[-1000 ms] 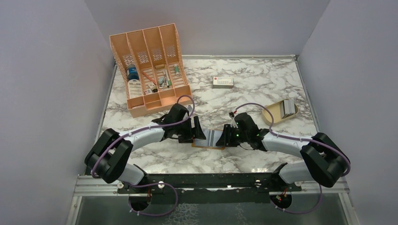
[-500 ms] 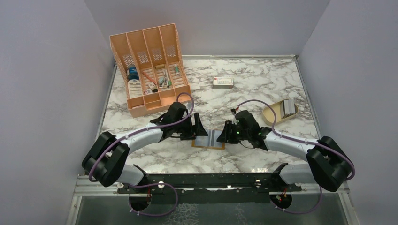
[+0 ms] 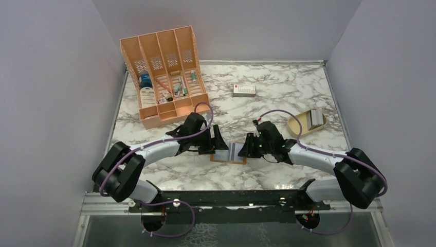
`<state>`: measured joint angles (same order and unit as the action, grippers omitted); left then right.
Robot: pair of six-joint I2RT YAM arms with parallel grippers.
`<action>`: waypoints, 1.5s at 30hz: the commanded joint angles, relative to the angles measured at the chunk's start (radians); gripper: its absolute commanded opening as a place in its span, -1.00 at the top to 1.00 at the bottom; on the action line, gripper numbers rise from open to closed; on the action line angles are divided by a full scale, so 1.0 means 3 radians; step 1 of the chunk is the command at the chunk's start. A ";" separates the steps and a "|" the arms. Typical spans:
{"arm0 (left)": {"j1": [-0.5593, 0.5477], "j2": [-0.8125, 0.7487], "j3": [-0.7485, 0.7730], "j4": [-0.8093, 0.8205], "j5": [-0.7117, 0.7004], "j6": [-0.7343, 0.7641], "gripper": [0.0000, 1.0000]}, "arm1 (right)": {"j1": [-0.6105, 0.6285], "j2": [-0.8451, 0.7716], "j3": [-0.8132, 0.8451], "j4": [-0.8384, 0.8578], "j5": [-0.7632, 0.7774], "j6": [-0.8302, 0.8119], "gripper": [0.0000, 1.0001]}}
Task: Put the credit cards into the card holder
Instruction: Turn over the card slot in the card holder.
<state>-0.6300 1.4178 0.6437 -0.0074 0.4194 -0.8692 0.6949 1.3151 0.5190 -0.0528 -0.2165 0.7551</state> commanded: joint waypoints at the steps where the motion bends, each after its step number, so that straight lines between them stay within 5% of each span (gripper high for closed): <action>1: 0.0007 0.0039 -0.0039 0.0081 0.0002 0.0031 -0.57 | 0.0031 0.0003 0.0053 0.0027 0.0103 0.0009 0.43; 45: 0.0007 0.0041 -0.0067 0.0314 0.0191 -0.0135 -0.57 | 0.0030 -0.0044 0.0004 0.0081 0.0113 0.0014 0.43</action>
<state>-0.6300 1.4590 0.6300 0.0330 0.4271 -0.8814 0.6949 1.3151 0.5190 -0.0525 -0.2161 0.7555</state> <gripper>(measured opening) 0.782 0.285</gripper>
